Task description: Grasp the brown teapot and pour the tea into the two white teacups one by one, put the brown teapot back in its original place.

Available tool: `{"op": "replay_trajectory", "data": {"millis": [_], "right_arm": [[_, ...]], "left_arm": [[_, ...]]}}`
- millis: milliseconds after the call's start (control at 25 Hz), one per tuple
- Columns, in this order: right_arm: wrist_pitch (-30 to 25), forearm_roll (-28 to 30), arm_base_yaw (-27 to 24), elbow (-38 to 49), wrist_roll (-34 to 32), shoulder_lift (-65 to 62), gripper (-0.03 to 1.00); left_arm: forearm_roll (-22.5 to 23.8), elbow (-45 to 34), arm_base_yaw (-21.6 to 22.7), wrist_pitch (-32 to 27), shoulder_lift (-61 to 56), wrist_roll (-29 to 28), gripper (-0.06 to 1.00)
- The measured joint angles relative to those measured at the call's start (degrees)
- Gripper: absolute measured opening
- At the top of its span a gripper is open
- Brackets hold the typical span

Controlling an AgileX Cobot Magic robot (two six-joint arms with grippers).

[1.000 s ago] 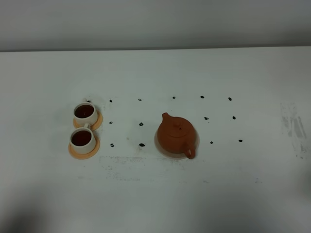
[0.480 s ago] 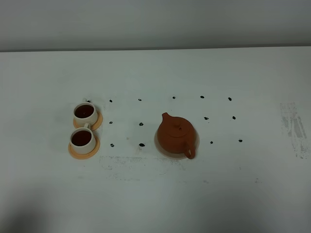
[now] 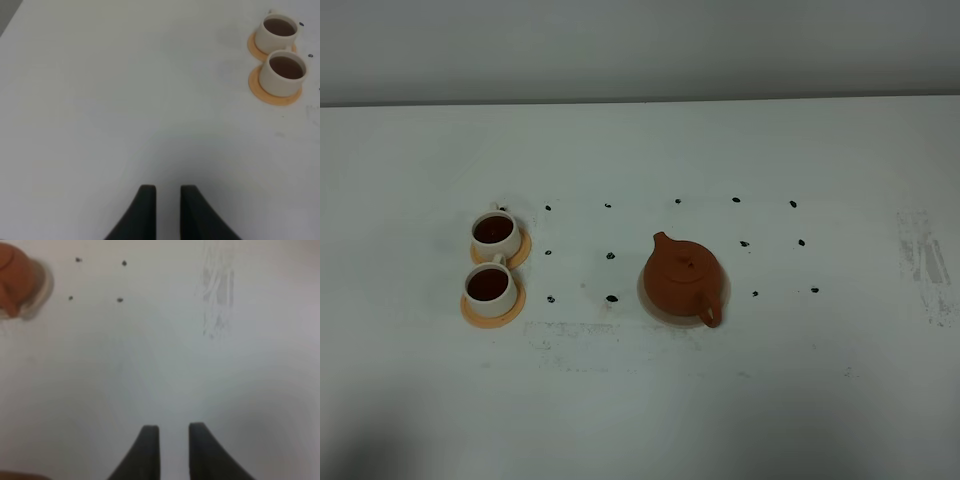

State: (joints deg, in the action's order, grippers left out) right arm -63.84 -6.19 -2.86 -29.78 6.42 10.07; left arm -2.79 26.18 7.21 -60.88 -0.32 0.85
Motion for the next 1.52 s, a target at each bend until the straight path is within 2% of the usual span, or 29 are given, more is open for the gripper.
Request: {"op": "replay_trajectory", "data": {"millis": [360,680,880,960,1520], "right_arm": [[0.0,0.0,0.0,0.0,0.0,-9.5,0.14],[-0.1,-0.1,-0.7,0.1,-0.1,-10.4,0.14],[-0.1,-0.1,-1.7,0.1,-0.1,-10.4,0.14],[-0.1,-0.1,-2.2,0.1,-0.1,-10.4,0.14],[-0.1,-0.2,-2.3,0.1,-0.1,-10.4,0.14]], "left_arm": [[0.0,0.0,0.0,0.0,0.0,0.0,0.11],[0.0,0.0,-0.1,0.0,0.0,0.0,0.11],[0.0,0.0,-6.2,0.0,0.0,0.0,0.11],[0.0,0.0,-7.3,0.0,0.0,0.0,0.11],[0.0,0.0,-7.6,0.0,0.0,0.0,0.11]]}}
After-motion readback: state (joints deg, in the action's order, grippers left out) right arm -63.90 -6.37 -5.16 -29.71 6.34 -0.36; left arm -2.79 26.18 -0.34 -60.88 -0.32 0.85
